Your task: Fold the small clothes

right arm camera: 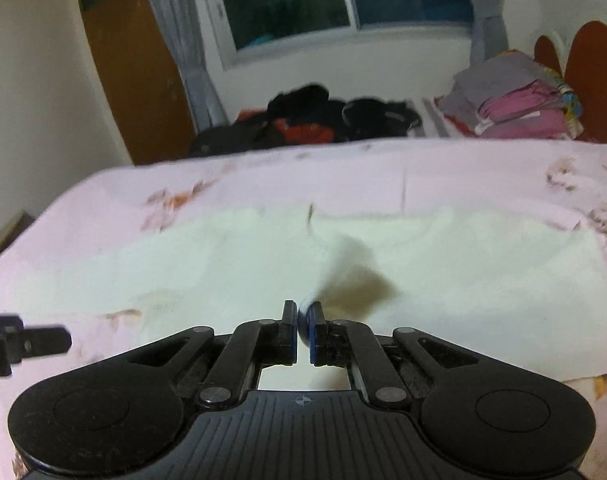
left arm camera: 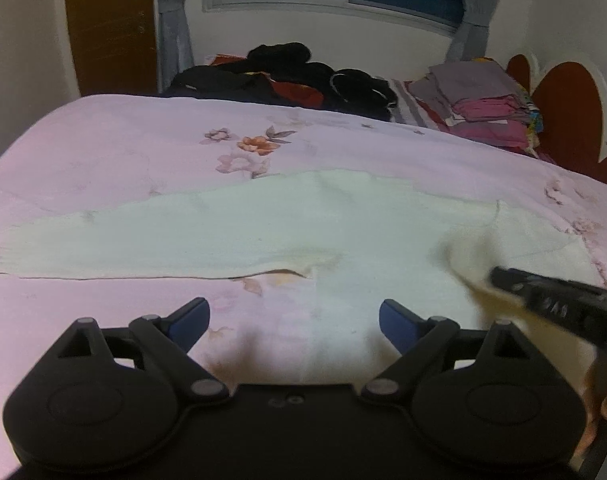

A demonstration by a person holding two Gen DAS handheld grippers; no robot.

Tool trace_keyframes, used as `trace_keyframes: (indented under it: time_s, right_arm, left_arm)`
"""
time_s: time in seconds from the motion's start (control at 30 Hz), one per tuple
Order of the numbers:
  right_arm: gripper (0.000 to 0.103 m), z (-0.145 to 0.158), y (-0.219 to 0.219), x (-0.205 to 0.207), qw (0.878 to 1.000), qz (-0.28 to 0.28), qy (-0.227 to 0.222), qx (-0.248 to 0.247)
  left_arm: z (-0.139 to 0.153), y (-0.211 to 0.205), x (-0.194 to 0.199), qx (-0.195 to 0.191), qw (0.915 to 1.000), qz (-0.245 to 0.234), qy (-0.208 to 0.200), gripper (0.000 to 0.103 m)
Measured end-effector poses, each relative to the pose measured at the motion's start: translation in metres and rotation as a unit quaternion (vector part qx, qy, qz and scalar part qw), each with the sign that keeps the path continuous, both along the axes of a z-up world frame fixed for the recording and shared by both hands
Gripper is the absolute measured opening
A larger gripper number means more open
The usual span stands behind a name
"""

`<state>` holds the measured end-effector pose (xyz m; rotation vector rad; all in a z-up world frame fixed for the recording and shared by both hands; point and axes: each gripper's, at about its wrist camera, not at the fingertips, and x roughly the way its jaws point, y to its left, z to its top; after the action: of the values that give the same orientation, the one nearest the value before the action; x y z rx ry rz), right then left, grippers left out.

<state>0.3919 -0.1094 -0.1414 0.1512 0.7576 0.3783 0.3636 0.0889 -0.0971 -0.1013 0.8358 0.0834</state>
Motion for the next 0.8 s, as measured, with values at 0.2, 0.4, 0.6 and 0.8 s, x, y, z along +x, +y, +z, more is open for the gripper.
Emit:
trace_keyframes:
  time_s: [0.2, 0.4, 0.6, 0.8]
  right_arm:
    - [0.081, 0.012, -0.03, -0.017, 0.998, -0.044, -0.032, -0.025]
    - [0.081, -0.002, -0.092, -0.033, 0.991, -0.122, -0.003, -0.045]
    - [0.081, -0.01, -0.13, -0.047, 0.984, -0.163, 0.007, -0.065]
    - [0.081, -0.019, -0.14, -0.051, 0.979, -0.186, 0.023, -0.076]
  left_arm:
    - [-0.022, -0.027, 0.022, -0.047, 0.9966, -0.062, 0.028, 0.09]
    - [-0.06, -0.066, 0.057, -0.09, 0.9881, -0.097, 0.08, 0.073]
    - [-0.078, -0.079, 0.069, -0.091, 0.9895, -0.087, 0.07, 0.06]
    - [-0.075, -0.079, 0.07, -0.125, 0.9863, -0.098, 0.044, 0.005]
